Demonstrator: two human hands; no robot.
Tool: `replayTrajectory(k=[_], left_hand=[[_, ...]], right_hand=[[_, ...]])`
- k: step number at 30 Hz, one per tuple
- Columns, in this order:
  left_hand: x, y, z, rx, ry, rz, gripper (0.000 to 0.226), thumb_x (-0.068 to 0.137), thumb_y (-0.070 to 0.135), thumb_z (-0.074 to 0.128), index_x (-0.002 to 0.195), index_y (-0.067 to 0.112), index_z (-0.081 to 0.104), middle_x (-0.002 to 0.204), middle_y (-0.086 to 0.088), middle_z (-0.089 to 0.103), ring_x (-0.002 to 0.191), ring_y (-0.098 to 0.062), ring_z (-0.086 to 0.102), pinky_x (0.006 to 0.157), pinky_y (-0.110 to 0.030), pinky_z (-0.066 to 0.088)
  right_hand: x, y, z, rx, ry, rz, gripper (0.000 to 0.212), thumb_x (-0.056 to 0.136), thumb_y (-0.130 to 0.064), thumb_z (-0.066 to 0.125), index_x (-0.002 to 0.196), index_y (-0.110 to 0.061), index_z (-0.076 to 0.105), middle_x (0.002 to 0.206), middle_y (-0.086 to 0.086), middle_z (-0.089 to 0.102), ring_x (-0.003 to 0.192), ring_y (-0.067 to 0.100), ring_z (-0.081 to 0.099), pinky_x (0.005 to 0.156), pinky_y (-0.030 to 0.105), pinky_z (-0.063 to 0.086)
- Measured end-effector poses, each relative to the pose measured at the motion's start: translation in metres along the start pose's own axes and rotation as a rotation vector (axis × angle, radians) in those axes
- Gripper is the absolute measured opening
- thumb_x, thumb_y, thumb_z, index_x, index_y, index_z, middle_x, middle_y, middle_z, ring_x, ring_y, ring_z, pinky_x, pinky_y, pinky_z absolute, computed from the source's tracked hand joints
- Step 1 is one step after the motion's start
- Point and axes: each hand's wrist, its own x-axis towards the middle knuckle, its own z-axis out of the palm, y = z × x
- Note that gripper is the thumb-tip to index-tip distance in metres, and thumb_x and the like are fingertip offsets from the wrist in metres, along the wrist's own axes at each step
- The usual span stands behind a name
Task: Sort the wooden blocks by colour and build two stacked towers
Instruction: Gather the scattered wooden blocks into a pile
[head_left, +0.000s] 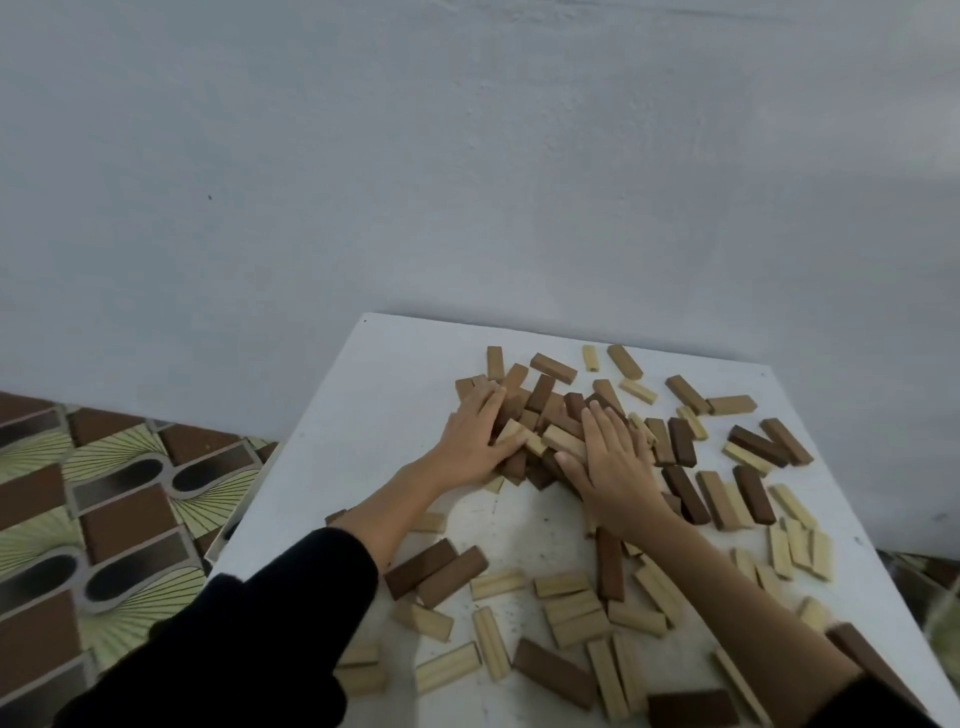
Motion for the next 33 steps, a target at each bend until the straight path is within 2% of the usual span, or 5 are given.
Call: replayTrajectory(k=[7,12,18,29,33], left_hand=[[-0.039,-0.013,-0.041,-0.076,0.006,-0.003,0.051,0.097,0.032,0.051,0.142,0.013,0.038,0.148,-0.004,0.035,0.137,-0.019,0.029,0.107,-0.024,0.021],[-0.09,-0.048,-0.063,-0.011,-0.011,-0.073,0.028,0.093,0.013,0.057,0.12,0.013,0.058,0.125,-0.001,0.055,0.113,-0.011,0.047,0.092,-0.018,0.032],[-0.14,-0.071,-0.078,0.061,-0.13,-0.018,0.061,0.071,-0.026,0.04,0.12,0.003,0.062,0.131,-0.011,0.053,0.121,-0.013,0.043,0.097,0.0,0.02],[-0.176,-0.093,-0.088,0.104,-0.046,-0.1,0.045,0.079,-0.008,0.056,0.12,0.011,0.061,0.121,-0.005,0.054,0.109,-0.011,0.044,0.099,-0.025,0.036],[-0.189,-0.086,-0.091,0.084,-0.149,-0.116,0.06,0.078,0.015,0.074,0.132,0.015,0.048,0.131,0.0,0.043,0.118,-0.013,0.04,0.096,-0.02,0.031]], right_hand=[[-0.016,-0.039,-0.008,0.122,0.255,-0.268,0.052,0.087,-0.035,0.039,0.131,-0.008,0.047,0.139,0.012,0.045,0.133,0.028,0.035,0.114,0.053,0.019],[-0.028,-0.084,0.012,0.253,0.153,-0.468,0.032,0.075,-0.003,0.051,0.105,-0.001,0.062,0.105,0.013,0.06,0.096,0.031,0.057,0.077,0.042,0.053],[-0.015,-0.114,0.026,0.108,-0.105,-0.291,0.043,0.097,-0.01,0.037,0.14,-0.006,0.033,0.152,0.011,0.024,0.139,0.028,0.02,0.112,0.034,0.02],[-0.027,-0.141,0.025,0.347,-0.228,-0.463,0.039,0.092,-0.01,0.053,0.13,-0.007,0.049,0.137,0.007,0.046,0.127,0.023,0.035,0.096,0.013,0.019],[-0.029,-0.138,0.011,0.289,-0.337,-0.512,0.071,0.069,-0.025,0.058,0.137,-0.014,0.042,0.148,0.005,0.033,0.137,0.022,0.025,0.107,0.022,0.016]])
